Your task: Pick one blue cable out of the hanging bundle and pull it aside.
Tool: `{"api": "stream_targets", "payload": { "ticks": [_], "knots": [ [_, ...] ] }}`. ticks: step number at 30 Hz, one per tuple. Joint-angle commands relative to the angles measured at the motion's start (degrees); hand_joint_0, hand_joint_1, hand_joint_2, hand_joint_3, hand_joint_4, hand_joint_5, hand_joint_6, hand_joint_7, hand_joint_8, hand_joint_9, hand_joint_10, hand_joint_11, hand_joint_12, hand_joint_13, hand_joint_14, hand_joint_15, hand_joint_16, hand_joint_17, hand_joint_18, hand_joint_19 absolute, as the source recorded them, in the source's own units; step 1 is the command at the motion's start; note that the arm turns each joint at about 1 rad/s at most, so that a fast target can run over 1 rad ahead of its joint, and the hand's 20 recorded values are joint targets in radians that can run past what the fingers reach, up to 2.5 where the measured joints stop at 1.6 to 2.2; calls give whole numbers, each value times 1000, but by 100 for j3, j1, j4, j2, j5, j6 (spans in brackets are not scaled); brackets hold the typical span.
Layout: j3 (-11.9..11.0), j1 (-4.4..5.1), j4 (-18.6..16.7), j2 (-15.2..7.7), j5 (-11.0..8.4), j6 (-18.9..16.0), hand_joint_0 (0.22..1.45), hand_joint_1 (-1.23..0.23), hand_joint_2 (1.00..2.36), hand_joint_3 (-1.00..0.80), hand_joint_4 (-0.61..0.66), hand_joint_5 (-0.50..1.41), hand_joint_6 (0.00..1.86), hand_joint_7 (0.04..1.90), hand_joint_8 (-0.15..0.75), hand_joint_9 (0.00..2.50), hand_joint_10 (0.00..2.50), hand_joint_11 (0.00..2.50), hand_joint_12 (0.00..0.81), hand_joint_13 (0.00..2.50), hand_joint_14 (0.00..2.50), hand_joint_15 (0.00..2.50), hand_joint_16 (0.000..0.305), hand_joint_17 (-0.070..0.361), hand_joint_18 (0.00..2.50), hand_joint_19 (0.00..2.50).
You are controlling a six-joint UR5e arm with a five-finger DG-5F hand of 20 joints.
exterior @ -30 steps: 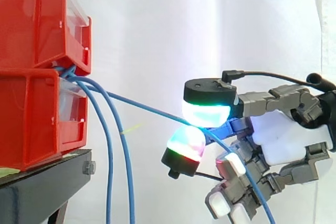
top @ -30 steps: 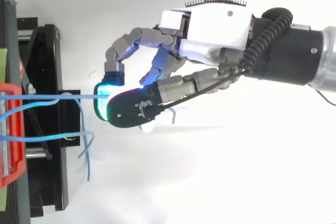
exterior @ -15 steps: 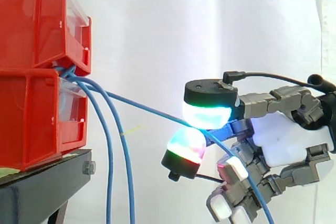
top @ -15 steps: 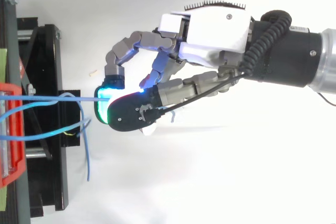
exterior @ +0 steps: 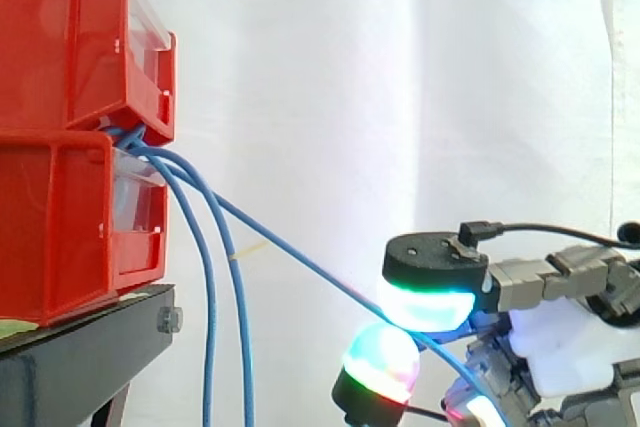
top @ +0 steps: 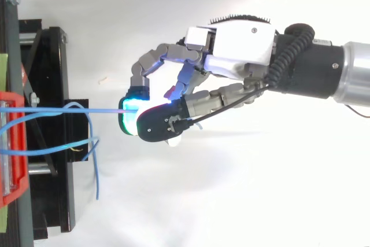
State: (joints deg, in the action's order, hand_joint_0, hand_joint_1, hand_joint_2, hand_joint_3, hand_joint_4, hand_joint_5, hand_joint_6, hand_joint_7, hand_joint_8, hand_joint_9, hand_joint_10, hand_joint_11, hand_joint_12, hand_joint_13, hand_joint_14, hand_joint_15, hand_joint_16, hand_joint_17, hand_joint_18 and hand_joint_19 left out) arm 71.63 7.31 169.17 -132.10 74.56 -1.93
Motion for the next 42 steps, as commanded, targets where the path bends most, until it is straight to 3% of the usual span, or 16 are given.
{"api": "stream_targets", "payload": {
  "ticks": [1, 3, 7, 42],
  "knots": [
    [237, 8, -1070, 0, 6, 17, 532, -822, 1287, -33, -16, -32, 894, 1102, 313, 1267, 17, 544, 365, 986, 19, 535, 64, 143, 905, 425],
    [272, 25, -1325, 0, 6, 17, 533, -823, 1283, -32, -16, -32, 894, 1103, 309, 1268, 17, 544, 367, 985, 20, 539, 63, 143, 904, 427],
    [281, 25, -1431, 0, -3, 17, 537, -824, 1271, -31, -14, -32, 894, 1111, 312, 1270, 17, 548, 366, 984, 18, 540, 63, 142, 903, 428],
    [281, 25, -1422, 0, -20, 17, 549, -825, 1221, -19, -6, -34, 893, 1103, 309, 1262, 17, 553, 367, 982, 20, 540, 63, 141, 911, 419]
  ]
}}
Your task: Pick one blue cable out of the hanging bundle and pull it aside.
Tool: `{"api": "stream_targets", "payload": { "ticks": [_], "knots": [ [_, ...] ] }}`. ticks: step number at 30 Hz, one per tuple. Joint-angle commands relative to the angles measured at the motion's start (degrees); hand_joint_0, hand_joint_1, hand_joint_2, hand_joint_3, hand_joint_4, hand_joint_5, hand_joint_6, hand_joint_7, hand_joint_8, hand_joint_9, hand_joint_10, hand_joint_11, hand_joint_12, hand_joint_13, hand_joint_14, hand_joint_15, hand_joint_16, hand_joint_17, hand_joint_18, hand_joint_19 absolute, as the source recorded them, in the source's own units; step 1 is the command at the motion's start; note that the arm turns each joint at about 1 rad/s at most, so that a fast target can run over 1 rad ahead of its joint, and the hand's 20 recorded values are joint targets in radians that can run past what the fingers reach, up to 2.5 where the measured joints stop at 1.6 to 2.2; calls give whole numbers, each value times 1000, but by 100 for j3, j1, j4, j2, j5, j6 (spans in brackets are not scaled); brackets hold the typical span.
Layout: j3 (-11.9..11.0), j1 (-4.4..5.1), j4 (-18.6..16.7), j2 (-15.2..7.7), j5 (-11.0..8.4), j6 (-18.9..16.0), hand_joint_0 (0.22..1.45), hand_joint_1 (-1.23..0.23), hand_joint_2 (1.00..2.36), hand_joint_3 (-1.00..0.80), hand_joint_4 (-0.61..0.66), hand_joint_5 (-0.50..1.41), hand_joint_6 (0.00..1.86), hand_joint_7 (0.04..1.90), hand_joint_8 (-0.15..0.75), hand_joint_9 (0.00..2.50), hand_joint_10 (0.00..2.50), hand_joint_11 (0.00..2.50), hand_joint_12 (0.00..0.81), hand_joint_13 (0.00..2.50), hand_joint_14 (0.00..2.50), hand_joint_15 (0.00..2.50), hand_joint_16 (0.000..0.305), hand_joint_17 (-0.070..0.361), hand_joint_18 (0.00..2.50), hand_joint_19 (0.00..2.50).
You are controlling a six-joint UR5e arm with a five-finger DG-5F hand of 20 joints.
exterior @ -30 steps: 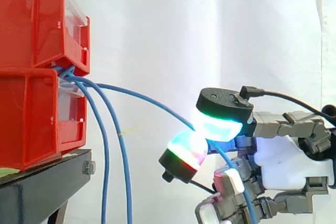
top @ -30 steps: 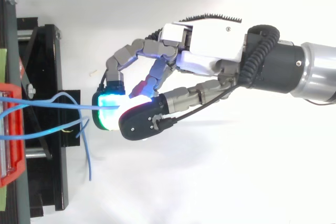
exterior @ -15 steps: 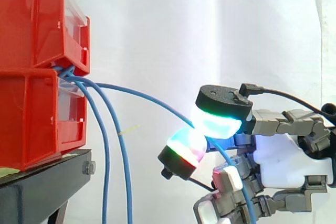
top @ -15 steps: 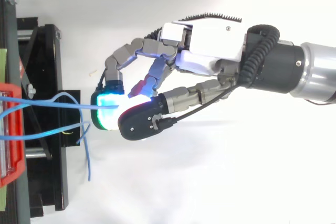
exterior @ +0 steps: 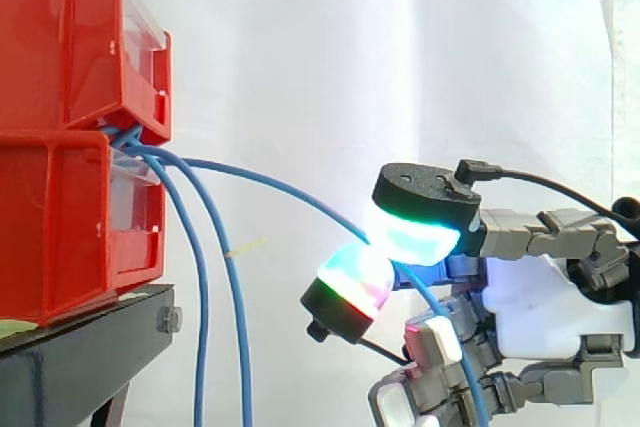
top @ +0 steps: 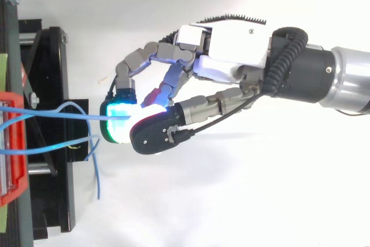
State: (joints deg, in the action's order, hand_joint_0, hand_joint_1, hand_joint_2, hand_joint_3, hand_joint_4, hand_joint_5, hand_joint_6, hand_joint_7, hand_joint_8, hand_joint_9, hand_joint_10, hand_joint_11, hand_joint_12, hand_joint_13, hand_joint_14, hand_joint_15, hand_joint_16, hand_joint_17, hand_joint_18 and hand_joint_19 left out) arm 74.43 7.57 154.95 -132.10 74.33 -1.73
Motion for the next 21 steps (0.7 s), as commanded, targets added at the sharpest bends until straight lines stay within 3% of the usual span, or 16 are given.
{"api": "stream_targets", "payload": {
  "ticks": [1, 4, 8, 12, 15, 21],
  "knots": [
    [1, -1, 0, 0, -6, -3, 549, -824, 1223, -20, -6, -34, 893, 1104, 305, 1262, 19, 545, 367, 982, 19, 538, 63, 141, 911, 420],
    [1, -1, 0, 0, 3, -3, 555, -826, 1199, -22, -6, -36, 893, 1109, 312, 1258, 19, 555, 365, 982, 20, 538, 62, 141, 908, 422],
    [1, -1, 0, 0, 3, -3, 600, -798, 1000, -30, -1, -55, 906, 1018, 302, 1219, 17, 560, 356, 952, 18, 540, 60, 136, 870, 437],
    [1, 8, 0, 0, -6, -3, 563, -688, 1016, -246, 32, -83, 899, 968, 252, 1148, 21, 609, 298, 855, 23, 570, 46, 103, 721, 531],
    [1, -1, 0, 0, -6, -3, 547, -644, 1011, -347, 37, -83, 880, 988, 250, 1155, 23, 611, 302, 849, 23, 563, 47, 105, 720, 530],
    [1, -1, 0, 0, -6, -3, 530, -592, 1006, -423, 42, -84, 869, 976, 254, 1162, 21, 598, 308, 852, 23, 557, 48, 107, 722, 534]
  ]
}}
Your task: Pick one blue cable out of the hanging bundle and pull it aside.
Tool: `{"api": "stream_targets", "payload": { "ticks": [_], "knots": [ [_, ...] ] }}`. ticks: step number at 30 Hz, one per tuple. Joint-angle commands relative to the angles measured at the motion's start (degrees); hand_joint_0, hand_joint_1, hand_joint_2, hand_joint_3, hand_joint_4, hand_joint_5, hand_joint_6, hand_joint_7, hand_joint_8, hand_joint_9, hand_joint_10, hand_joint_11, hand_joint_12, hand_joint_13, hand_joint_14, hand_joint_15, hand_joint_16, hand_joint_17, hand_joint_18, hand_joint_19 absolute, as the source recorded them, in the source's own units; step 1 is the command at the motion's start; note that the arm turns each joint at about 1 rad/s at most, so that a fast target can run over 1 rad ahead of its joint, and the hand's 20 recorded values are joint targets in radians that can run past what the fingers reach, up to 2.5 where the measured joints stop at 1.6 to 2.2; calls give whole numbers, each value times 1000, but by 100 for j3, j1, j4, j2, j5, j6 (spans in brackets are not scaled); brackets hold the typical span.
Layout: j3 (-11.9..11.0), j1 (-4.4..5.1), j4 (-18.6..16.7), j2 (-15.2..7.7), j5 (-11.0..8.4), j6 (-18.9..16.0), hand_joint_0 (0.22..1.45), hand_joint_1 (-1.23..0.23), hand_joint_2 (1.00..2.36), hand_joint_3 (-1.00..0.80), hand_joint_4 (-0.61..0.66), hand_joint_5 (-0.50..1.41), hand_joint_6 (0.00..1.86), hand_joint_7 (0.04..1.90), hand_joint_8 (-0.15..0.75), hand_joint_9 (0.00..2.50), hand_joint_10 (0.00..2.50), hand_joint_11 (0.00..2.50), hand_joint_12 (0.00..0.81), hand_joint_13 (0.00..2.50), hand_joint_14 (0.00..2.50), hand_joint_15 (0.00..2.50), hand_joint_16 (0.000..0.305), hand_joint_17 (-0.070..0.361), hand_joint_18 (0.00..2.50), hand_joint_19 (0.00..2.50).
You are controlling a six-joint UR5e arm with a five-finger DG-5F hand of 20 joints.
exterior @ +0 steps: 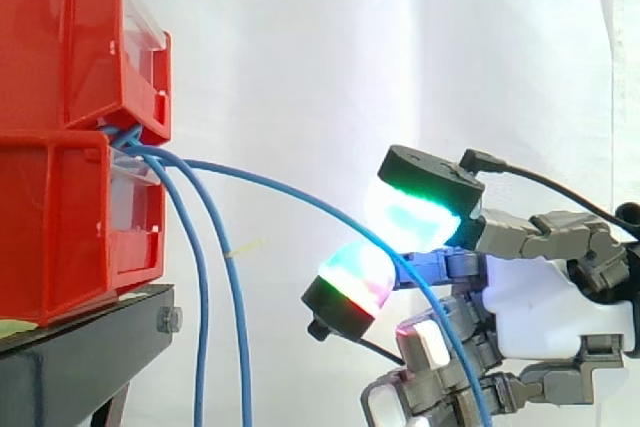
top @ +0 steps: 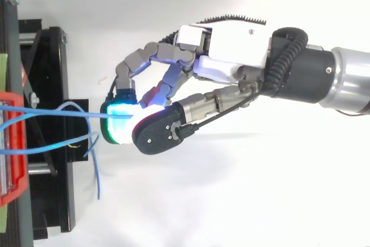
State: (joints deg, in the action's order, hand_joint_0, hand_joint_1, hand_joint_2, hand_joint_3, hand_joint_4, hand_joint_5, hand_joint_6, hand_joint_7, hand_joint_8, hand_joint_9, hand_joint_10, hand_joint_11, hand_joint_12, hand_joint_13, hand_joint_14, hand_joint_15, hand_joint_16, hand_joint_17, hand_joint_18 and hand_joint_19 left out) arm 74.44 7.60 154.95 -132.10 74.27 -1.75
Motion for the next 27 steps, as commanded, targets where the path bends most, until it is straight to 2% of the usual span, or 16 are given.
{"api": "stream_targets", "payload": {
  "ticks": [1, 8, 16, 22, 24, 27],
  "knots": [
    [0, -4, 0, 0, 0, -1, 531, -588, 1006, -422, 42, -84, 869, 976, 252, 1162, 21, 607, 308, 852, 21, 555, 48, 107, 722, 536],
    [0, -4, 0, 0, 0, -1, 568, -572, 1011, -364, 39, -85, 866, 1001, 248, 1163, 23, 598, 301, 846, 22, 566, 46, 103, 706, 538],
    [0, 5, 0, 0, 0, -1, 576, -458, 1012, -334, 34, -85, 863, 1011, 248, 1158, 24, 604, 302, 828, 22, 566, 46, 103, 678, 560],
    [0, -4, 0, 0, 0, -1, 583, -490, 1012, -248, 34, -77, 863, 1004, 274, 1174, 21, 579, 335, 850, 20, 541, 52, 117, 713, 529],
    [0, -4, 0, 0, 0, 8, 582, -551, 1005, -140, 21, -67, 870, 1026, 302, 1195, 19, 565, 366, 884, 18, 514, 59, 134, 776, 489],
    [0, 5, 0, 0, 0, -1, 584, -593, 1005, -98, 6, -62, 879, 1024, 311, 1205, 17, 564, 372, 900, 19, 518, 62, 141, 804, 472]
  ]
}}
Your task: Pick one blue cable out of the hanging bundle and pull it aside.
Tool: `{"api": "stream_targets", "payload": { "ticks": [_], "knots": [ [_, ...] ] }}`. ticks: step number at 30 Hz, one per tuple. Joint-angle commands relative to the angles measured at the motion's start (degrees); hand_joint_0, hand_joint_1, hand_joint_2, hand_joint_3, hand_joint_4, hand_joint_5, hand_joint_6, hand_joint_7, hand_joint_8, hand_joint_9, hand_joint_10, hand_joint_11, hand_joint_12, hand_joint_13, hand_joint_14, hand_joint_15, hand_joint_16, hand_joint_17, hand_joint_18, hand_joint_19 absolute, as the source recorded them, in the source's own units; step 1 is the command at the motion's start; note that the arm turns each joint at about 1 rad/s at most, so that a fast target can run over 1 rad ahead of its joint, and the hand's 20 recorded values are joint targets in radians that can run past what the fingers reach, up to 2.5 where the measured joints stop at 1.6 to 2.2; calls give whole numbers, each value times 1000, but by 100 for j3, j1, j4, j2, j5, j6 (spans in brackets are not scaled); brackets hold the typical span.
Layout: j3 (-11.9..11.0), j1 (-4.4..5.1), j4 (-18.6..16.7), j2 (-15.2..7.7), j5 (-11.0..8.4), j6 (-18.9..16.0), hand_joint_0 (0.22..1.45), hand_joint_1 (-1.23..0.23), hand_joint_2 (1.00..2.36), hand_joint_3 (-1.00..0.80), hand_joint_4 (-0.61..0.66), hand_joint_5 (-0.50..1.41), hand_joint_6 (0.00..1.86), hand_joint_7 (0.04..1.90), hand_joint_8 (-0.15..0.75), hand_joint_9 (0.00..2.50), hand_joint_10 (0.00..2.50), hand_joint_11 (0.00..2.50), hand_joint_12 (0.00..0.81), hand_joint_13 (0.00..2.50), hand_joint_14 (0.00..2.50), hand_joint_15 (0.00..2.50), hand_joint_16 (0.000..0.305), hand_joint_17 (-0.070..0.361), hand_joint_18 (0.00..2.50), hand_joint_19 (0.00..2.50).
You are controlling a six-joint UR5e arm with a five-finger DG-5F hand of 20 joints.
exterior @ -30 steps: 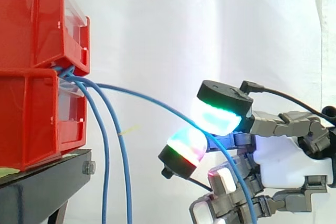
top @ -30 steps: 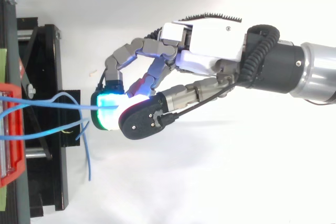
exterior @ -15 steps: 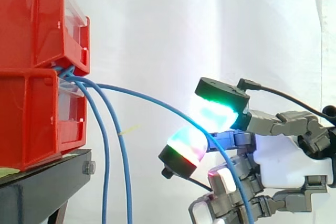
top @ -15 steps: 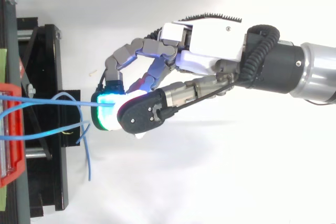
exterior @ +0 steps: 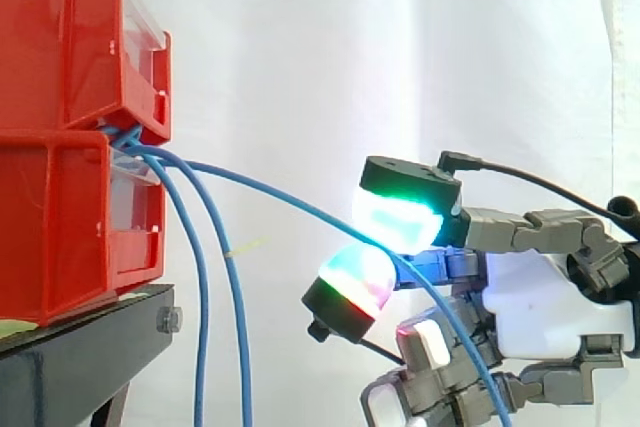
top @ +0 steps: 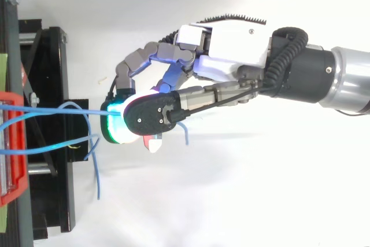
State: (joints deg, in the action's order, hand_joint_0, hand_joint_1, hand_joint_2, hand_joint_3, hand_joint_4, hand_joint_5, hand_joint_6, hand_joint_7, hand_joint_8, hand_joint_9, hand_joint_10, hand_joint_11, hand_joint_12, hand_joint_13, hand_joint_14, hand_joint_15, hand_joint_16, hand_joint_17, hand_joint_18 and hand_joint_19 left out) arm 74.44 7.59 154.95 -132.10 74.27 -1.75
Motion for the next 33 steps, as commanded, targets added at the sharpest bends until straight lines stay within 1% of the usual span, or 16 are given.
{"api": "stream_targets", "payload": {
  "ticks": [1, 2, 3, 6, 11, 16, 17, 18, 20, 21, 23, 24, 26, 27, 33],
  "knots": [
    [0, -3, 0, 0, 0, 8, 580, -600, 1025, -99, 7, -62, 879, 1037, 310, 1205, 17, 557, 373, 902, 17, 520, 63, 141, 805, 463],
    [0, -3, 0, 0, 0, -1, 566, -615, 1080, -98, 5, -61, 881, 1028, 314, 1206, 20, 556, 376, 907, 17, 519, 63, 142, 814, 459],
    [-9, -3, 0, 0, 0, -1, 535, -640, 1196, -110, -6, -57, 886, 1035, 317, 1212, 17, 557, 377, 922, 19, 527, 65, 145, 826, 452],
    [0, -3, 0, 0, 0, -1, 521, -671, 1264, -115, -17, -54, 889, 1050, 314, 1217, 19, 563, 375, 945, 20, 545, 65, 146, 840, 446],
    [0, -3, 0, 0, 0, -1, 513, -695, 1313, -128, -16, -53, 891, 1043, 321, 1227, 20, 574, 375, 953, 18, 556, 65, 147, 841, 447],
    [0, 6, 0, 0, 0, -1, 512, -718, 1306, -116, -5, -56, 895, 1047, 316, 1222, 17, 577, 377, 957, 18, 561, 66, 148, 845, 448],
    [0, -3, 0, 0, 0, -1, 512, -742, 1311, -110, 5, -59, 898, 1053, 315, 1223, 17, 588, 378, 959, 20, 561, 66, 148, 843, 449],
    [0, -3, 0, 0, 0, 8, 502, -783, 1364, -113, 12, -60, 902, 1060, 317, 1226, 18, 608, 377, 964, 19, 570, 66, 148, 846, 441],
    [0, -3, 0, 0, 0, 8, 505, -793, 1364, -98, 7, -61, 906, 1043, 315, 1228, 18, 618, 377, 970, 20, 577, 66, 148, 845, 444],
    [0, -3, 0, 0, 0, 8, 520, -807, 1331, -80, 2, -62, 906, 1069, 308, 1231, 22, 631, 370, 971, 21, 578, 65, 145, 843, 445],
    [0, -3, 0, 0, 0, 8, 527, -812, 1316, -72, -8, -63, 906, 1080, 306, 1240, 20, 636, 368, 974, 19, 589, 64, 145, 850, 442],
    [0, -3, 0, 0, 0, -1, 550, -823, 1258, -52, -13, -64, 906, 1117, 301, 1234, 21, 649, 364, 971, 20, 594, 63, 142, 844, 441],
    [0, 6, 0, 0, 0, -1, 562, -832, 1234, -41, -29, -66, 911, 1116, 302, 1233, 21, 641, 358, 974, 22, 607, 62, 139, 844, 441],
    [0, -3, 0, 0, 0, -1, 574, -833, 1201, -30, -32, -67, 913, 1125, 296, 1232, 21, 645, 357, 973, 22, 601, 62, 139, 844, 437],
    [0, -3, 0, 0, 0, -1, 599, -829, 1137, -10, -46, -69, 920, 1118, 290, 1235, 19, 674, 356, 974, 20, 618, 60, 135, 831, 449]
  ]
}}
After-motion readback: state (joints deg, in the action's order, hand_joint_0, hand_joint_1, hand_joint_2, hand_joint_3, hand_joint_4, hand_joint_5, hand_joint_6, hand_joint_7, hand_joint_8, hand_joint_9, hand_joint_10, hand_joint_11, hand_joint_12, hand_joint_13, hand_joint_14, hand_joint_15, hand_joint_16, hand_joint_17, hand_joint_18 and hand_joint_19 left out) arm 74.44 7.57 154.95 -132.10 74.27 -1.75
